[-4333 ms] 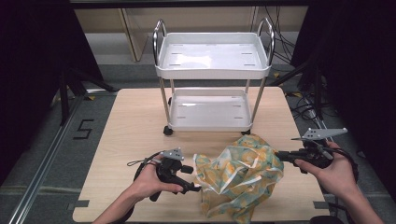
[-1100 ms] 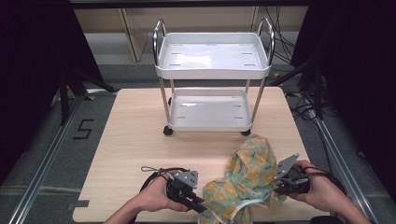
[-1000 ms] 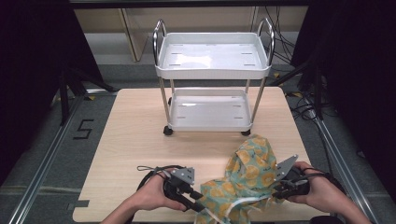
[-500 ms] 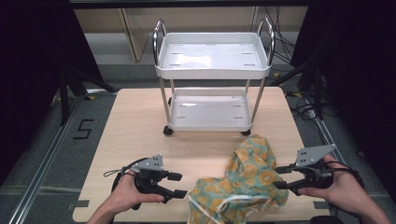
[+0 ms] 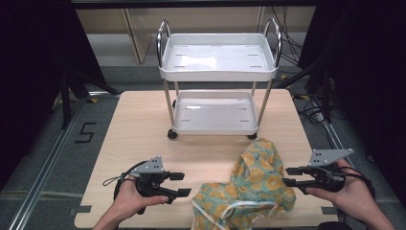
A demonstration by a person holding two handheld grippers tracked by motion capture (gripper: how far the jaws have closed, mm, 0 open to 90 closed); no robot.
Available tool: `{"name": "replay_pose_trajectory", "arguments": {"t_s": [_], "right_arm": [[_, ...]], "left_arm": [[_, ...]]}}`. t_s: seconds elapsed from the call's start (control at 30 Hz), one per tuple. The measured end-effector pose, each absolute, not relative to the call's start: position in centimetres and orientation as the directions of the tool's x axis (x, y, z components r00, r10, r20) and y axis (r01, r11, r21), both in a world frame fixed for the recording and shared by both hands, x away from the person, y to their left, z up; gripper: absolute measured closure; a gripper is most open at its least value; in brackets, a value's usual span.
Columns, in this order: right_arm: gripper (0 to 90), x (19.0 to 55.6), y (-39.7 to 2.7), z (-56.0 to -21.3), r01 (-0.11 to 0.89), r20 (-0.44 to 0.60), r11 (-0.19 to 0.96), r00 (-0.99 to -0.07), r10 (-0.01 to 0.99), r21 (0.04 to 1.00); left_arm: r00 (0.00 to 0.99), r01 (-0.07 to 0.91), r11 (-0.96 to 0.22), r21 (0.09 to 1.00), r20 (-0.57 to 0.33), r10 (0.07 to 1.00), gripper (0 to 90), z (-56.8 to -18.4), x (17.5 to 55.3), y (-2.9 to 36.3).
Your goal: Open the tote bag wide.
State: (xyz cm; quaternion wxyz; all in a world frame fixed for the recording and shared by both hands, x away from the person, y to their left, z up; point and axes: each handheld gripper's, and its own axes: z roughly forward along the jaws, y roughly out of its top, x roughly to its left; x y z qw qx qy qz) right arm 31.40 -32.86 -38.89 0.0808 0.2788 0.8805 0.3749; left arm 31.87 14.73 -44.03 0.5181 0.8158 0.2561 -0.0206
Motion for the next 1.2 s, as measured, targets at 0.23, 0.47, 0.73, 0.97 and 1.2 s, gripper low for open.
{"name": "replay_pose_trajectory", "arguments": {"t_s": [0.23, 0.47, 0.73, 0.97, 1.2], "right_arm": [[57.9, 30.8, -32.4, -39.1, 0.402, 0.104, 0.637, -0.886, 0.451, 0.658], [51.9, 30.1, -31.2, -39.4, 0.326, 0.101, 0.687, -0.932, 0.347, 0.649], [46.7, 30.1, -28.7, -39.6, 0.275, 0.129, 0.725, -0.959, 0.252, 0.631], [80.6, 30.9, -26.3, -41.1, 0.27, 0.185, 0.828, -0.961, 0.203, 0.492], [90.0, 32.4, -26.3, -38.3, 0.299, 0.153, 0.761, -0.954, 0.26, 0.576]], "left_arm": [[0.903, 0.382, -0.395, 0.835, -0.247, 0.352, 34.8, -43.7, 31.2, 14.0], [0.931, 0.328, -0.449, 0.831, -0.205, 0.301, 36.5, -43.3, 30.5, 12.0], [0.958, 0.261, -0.505, 0.823, -0.158, 0.238, 36.4, -42.3, 30.7, 9.5], [0.979, 0.199, -0.552, 0.81, -0.134, 0.156, 34.4, -41.1, 31.0, 6.5], [0.986, 0.167, -0.577, 0.799, -0.131, 0.104, 33.4, -40.5, 31.0, 4.4]]}}
